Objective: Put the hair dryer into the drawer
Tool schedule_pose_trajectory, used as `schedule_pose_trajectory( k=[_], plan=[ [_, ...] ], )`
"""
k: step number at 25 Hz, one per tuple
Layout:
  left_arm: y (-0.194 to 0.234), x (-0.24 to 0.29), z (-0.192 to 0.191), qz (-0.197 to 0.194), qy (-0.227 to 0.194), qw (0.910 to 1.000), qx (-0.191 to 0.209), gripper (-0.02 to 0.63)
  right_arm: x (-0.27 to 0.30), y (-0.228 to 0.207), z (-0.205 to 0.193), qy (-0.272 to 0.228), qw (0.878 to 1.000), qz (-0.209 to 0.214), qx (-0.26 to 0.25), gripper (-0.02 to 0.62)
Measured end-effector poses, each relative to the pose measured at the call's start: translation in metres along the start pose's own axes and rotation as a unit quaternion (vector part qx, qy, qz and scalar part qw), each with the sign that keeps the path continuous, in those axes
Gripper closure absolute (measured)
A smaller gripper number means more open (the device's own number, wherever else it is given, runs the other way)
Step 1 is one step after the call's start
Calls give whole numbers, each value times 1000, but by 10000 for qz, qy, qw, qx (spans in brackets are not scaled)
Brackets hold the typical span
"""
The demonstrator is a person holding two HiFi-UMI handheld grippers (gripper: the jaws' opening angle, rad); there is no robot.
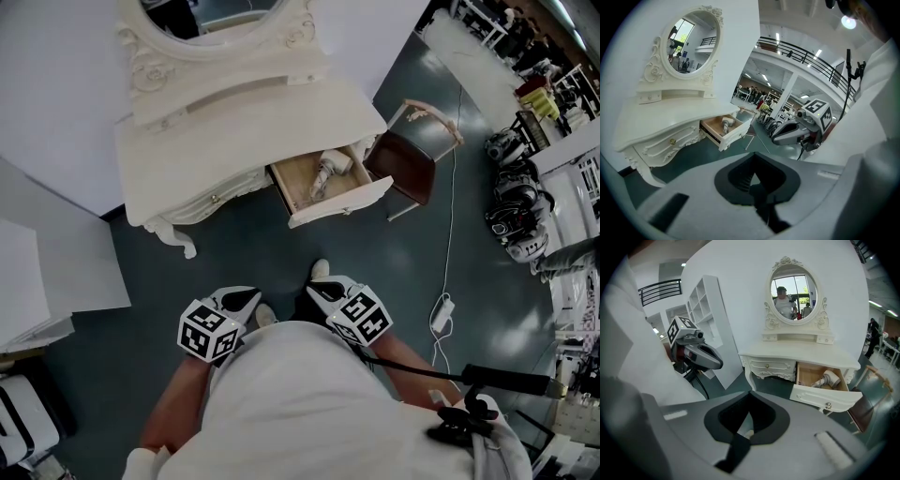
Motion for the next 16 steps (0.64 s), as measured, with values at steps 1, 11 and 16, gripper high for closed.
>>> schedule_pose_trajectory(
  k=[1, 11, 16],
  plan=[
    [0, 0, -1, 5, 4, 10000, -11, 604, 1, 1, 0, 8, 10000, 13, -5, 595],
    [1, 4, -2, -3, 41, 10000, -22, 604, 2, -3, -3, 77, 10000, 10, -25, 595],
    [4, 11, 2, -17, 92, 10000, 23, 603, 3, -10, -5, 87, 10000, -5, -6, 595]
  ],
)
Point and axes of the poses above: the fingertips, and each gripper's own axes: x forward along the fingers, y to its left, z out of its top, the point moved 9 cm from there along -x, backward along the fingers, and after that the axes turned 14 degrees about y, right-handed, at the moved point
